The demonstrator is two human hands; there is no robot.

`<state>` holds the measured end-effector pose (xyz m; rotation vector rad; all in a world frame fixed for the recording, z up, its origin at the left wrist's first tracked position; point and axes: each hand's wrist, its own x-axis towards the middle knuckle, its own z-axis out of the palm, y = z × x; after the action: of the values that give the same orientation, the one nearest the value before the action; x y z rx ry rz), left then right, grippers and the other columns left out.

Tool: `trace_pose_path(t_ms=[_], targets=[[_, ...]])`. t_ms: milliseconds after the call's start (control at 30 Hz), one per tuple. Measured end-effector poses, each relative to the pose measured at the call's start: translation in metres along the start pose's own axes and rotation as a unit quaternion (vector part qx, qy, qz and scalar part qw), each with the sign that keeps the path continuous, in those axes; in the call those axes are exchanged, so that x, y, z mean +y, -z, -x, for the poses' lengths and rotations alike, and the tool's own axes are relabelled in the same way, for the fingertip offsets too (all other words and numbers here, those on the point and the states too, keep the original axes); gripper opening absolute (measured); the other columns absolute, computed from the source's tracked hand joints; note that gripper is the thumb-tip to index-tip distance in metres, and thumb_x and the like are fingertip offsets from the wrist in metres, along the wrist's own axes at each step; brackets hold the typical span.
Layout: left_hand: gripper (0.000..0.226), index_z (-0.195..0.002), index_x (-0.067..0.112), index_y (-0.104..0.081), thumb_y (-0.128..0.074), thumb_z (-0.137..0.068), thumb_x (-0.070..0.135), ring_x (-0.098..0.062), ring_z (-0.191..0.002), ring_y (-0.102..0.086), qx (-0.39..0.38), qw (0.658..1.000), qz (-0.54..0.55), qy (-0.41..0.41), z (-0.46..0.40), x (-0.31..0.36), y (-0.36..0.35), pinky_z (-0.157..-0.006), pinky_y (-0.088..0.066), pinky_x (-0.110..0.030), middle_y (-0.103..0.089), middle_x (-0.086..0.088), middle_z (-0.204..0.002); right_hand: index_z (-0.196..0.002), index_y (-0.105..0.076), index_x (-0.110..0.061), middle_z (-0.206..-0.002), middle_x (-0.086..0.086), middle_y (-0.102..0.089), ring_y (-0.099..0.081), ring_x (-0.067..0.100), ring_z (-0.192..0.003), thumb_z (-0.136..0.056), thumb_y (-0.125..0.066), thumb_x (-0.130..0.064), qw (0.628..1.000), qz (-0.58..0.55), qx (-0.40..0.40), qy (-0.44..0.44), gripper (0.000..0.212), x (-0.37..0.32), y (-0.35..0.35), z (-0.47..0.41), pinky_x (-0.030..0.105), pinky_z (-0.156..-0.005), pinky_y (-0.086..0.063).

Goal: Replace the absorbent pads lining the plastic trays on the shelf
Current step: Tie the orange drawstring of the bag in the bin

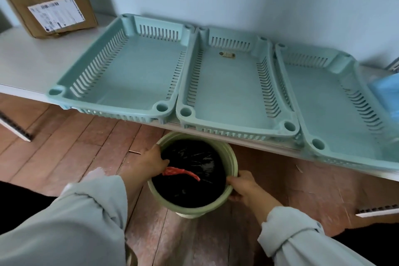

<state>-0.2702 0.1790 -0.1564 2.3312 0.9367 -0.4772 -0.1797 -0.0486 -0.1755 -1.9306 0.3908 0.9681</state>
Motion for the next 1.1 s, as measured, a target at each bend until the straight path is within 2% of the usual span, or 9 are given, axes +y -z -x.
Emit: trace_pose_path(t_ms=[100, 167, 233, 300, 400, 600, 767, 1000, 1100], targets=[[0.078, -0.147, 0.019, -0.018, -0.064, -0.086, 0.03, -0.033, -0.132, -0.039, 0.08, 0.988, 0.135, -0.01, -0.004, -0.003, -0.003, -0.106, -0.038, -0.047, -0.042, -0.013, -0.142, -0.101, -0.059, -0.003, -0.084, 0.014, -0.06, -0.059, 0.023, -0.07, -0.089, -0.053, 0.001, 0.999, -0.048, 0.009, -0.012, 0.013, -0.005, -0.008, -0.006, 0.027, -0.047, -0.048], [0.087, -0.148, 0.016, -0.017, -0.07, -0.082, 0.033, -0.034, -0.128, -0.045, 0.137, 0.965, 0.223, 0.026, -0.009, -0.003, -0.007, -0.101, -0.041, -0.046, -0.043, -0.013, -0.141, -0.106, -0.058, -0.003, -0.082, 0.013, -0.06, -0.057, 0.022, -0.068, -0.091, -0.054, -0.001, 0.996, -0.081, 0.017, -0.013, 0.015, -0.009, -0.014, -0.011, 0.026, -0.043, -0.047], [0.076, -0.14, 0.012, -0.032, -0.072, -0.08, 0.034, -0.035, -0.112, -0.057, 0.128, 0.949, 0.28, 0.07, -0.02, -0.006, -0.006, -0.093, -0.05, -0.045, -0.055, -0.015, -0.129, -0.107, -0.057, -0.003, -0.081, 0.014, -0.06, -0.058, 0.022, -0.067, -0.091, -0.055, -0.001, 0.993, -0.118, 0.02, -0.011, 0.016, -0.018, -0.023, -0.017, 0.026, -0.042, -0.048], [0.053, -0.124, 0.006, -0.05, -0.072, -0.08, 0.027, -0.034, -0.09, -0.065, 0.09, 0.939, 0.317, 0.097, -0.03, -0.008, -0.005, -0.075, -0.058, -0.044, -0.065, -0.017, -0.107, -0.107, -0.057, -0.003, -0.081, 0.015, -0.061, -0.059, 0.023, -0.067, -0.091, -0.056, -0.001, 0.99, -0.137, 0.024, -0.007, 0.016, -0.029, -0.031, -0.025, 0.028, -0.044, -0.05], [0.038, -0.118, 0.006, -0.054, -0.067, -0.083, 0.016, -0.032, -0.079, -0.067, 0.083, 0.939, 0.313, 0.12, -0.04, -0.009, -0.003, -0.06, -0.059, -0.039, -0.066, -0.017, -0.098, -0.1, -0.055, -0.004, -0.081, 0.014, -0.059, -0.058, 0.023, -0.066, -0.091, -0.055, 0.0, 0.99, -0.138, 0.029, 0.001, 0.01, -0.042, -0.037, -0.032, 0.028, -0.042, -0.051], [0.027, -0.11, 0.008, -0.053, -0.061, -0.085, 0.014, -0.032, -0.08, -0.068, 0.074, 0.927, 0.345, 0.131, -0.047, -0.013, -0.001, -0.068, -0.06, -0.047, -0.066, -0.013, -0.093, -0.106, -0.053, -0.006, -0.083, 0.013, -0.058, -0.056, 0.022, -0.066, -0.09, -0.056, -0.001, 0.992, -0.123, 0.037, 0.001, 0.016, -0.05, -0.046, -0.045, 0.025, -0.039, -0.048], [0.042, -0.125, 0.01, -0.046, -0.062, -0.089, 0.024, -0.035, -0.092, -0.065, 0.083, 0.889, 0.435, 0.117, -0.048, -0.014, -0.003, -0.074, -0.058, -0.046, -0.062, -0.016, -0.109, -0.094, -0.052, -0.007, -0.08, 0.014, -0.058, -0.057, 0.024, -0.067, -0.091, -0.053, 0.002, 0.99, -0.139, 0.019, -0.023, 0.009, -0.052, -0.055, -0.047, 0.035, -0.051, -0.049], [0.032, -0.129, 0.008, -0.048, -0.049, -0.097, 0.014, -0.034, -0.102, -0.062, 0.082, 0.84, 0.525, 0.11, -0.045, -0.013, -0.005, -0.087, -0.054, -0.051, -0.06, -0.013, -0.112, -0.114, -0.053, -0.001, -0.09, 0.02, -0.057, -0.055, 0.026, -0.064, -0.093, -0.053, -0.001, 0.987, -0.155, 0.026, -0.012, 0.021, -0.058, -0.059, -0.051, 0.037, -0.057, -0.05], [0.024, -0.123, 0.011, -0.048, -0.042, -0.1, 0.014, -0.031, -0.099, -0.06, 0.035, 0.835, 0.535, 0.122, -0.04, -0.004, -0.005, -0.076, -0.056, -0.046, -0.059, -0.014, -0.114, -0.123, -0.05, 0.0, -0.104, 0.022, -0.058, -0.059, 0.03, -0.077, -0.092, -0.058, -0.004, 0.982, -0.188, 0.008, -0.024, 0.032, -0.056, -0.057, -0.049, 0.043, -0.073, -0.051]])
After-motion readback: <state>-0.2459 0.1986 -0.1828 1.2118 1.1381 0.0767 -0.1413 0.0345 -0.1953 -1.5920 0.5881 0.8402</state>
